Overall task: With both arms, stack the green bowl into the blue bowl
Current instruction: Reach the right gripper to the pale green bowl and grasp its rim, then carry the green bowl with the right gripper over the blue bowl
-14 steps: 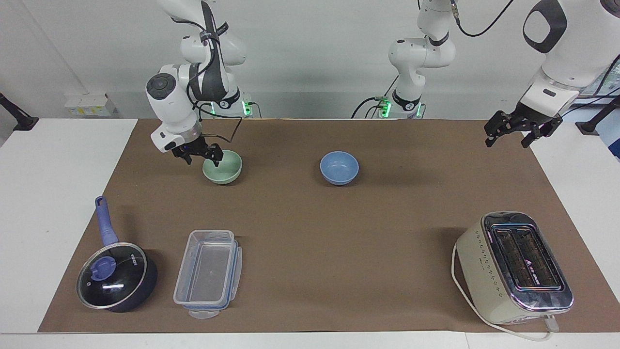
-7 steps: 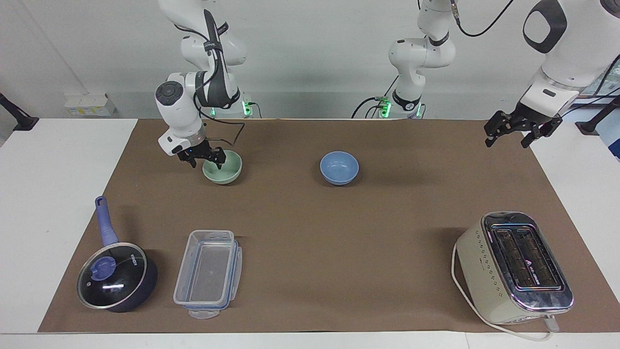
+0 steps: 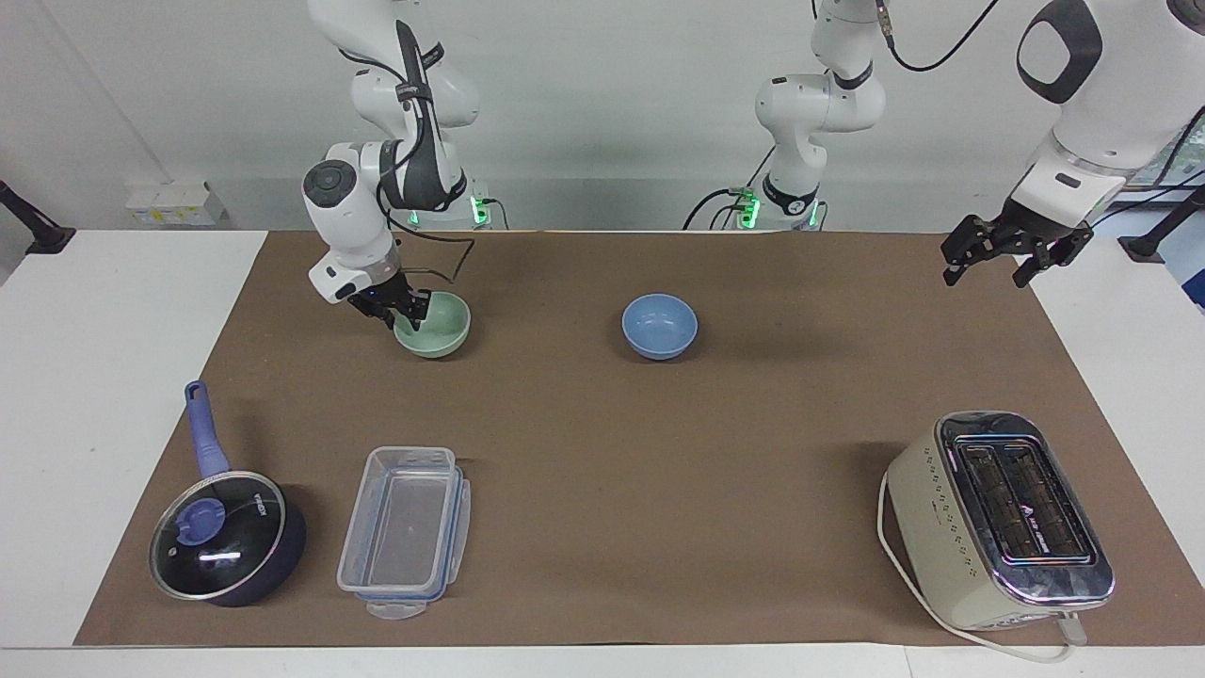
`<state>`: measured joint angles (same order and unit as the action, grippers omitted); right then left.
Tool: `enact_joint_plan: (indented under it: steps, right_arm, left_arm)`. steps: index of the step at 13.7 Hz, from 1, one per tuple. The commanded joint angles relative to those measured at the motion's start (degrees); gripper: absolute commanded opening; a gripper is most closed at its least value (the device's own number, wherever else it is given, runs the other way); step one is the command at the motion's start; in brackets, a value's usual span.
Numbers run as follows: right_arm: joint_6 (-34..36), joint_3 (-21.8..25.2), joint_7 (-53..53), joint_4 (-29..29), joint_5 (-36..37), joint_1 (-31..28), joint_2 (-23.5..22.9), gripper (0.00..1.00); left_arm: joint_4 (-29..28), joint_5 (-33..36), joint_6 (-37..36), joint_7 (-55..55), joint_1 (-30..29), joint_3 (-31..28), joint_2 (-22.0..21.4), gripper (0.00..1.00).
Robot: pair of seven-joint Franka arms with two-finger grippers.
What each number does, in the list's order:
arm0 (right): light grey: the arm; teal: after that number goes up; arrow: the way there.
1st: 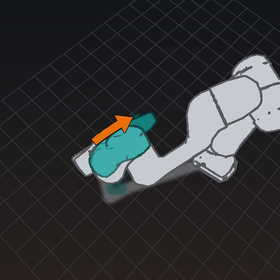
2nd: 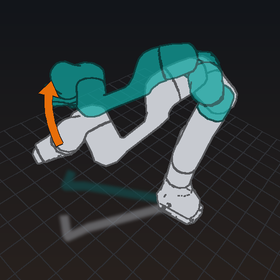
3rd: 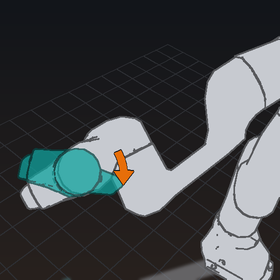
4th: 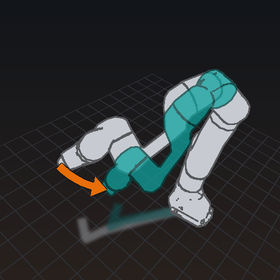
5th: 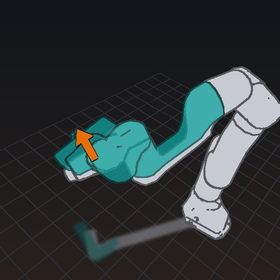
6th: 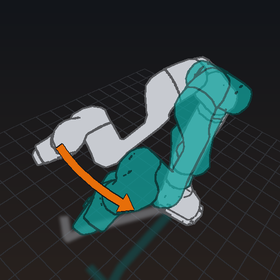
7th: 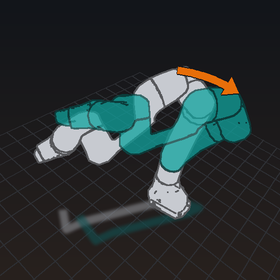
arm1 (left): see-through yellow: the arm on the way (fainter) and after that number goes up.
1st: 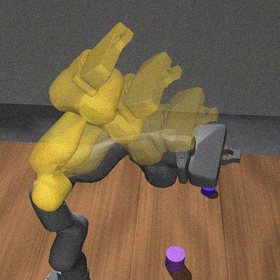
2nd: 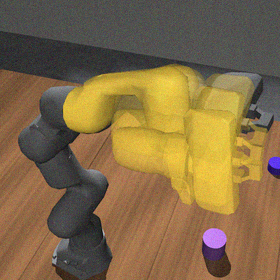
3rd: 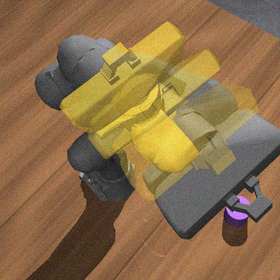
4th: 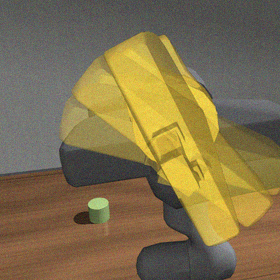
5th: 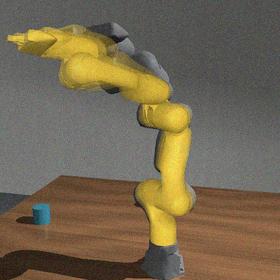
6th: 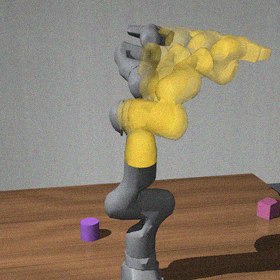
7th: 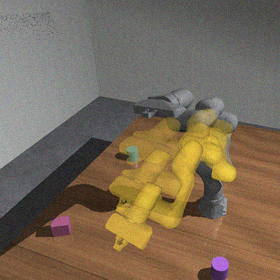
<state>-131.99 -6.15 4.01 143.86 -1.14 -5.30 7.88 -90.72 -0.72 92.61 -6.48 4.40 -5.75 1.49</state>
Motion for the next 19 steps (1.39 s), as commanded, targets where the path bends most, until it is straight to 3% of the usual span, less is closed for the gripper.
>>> enact_joint_plan:
  steps: [1,4,7,11,15,19]
  right_arm:
    - [-1.08,-0.27,-2.69,0.81,-2.28,-0.68,1.08,0.00]
    - [0.41,-0.36,-2.43,-0.59,-2.90,0.11,2.49,0.00]
    - [6.90,-0.53,-1.29,-4.71,-3.08,3.26,3.45,0.00]
    - [9.73,-0.80,6.69,-7.88,-7.03,11.86,4.78,0.00]
    - [9.74,-0.80,19.43,-13.32,-8.51,22.06,2.41,0.00]
    - [9.74,-0.89,27.08,-20.01,-11.34,30.15,-3.20,0.00]
  left_arm:
    - [0.63,1.25,-0.94,-0.73,-0.62,0.47,0.18,1.00]
    - [0.63,1.16,-0.94,-0.73,-0.62,0.47,0.18,1.00]
    - [0.63,1.16,-0.94,-0.73,-0.62,0.47,0.18,1.00]
    - [0.63,1.16,-0.94,-0.73,-0.62,0.47,0.18,1.00]
    - [0.63,1.16,-0.94,-0.73,-0.62,0.47,0.18,1.00]
    - [0.63,1.25,-0.94,-0.73,-0.62,0.47,0.18,1.00]
